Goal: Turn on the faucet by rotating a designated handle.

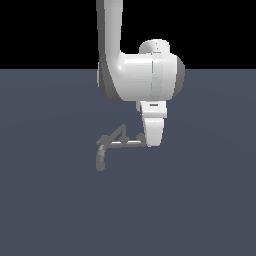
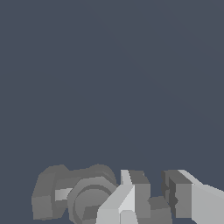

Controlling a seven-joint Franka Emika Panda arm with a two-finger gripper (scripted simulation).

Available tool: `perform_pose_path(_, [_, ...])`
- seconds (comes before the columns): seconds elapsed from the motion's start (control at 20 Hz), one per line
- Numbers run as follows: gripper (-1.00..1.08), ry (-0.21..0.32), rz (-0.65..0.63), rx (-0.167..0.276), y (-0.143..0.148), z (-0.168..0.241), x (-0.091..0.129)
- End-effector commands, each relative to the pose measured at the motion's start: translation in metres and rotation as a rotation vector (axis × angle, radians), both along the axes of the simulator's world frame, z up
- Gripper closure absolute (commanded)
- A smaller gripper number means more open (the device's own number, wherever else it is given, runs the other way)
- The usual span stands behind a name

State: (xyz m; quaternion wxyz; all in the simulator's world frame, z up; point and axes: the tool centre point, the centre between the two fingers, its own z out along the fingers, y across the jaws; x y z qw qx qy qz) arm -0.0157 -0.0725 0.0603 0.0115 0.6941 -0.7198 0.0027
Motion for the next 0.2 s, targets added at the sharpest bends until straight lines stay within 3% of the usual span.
perform_pose_path(0.0, [1.08,-0.011,0.067,0.018,0.048,0.000,0.015])
perform_pose_path(0.15, [1.08,-0.012,0.079,0.020,0.059,0.000,0.020])
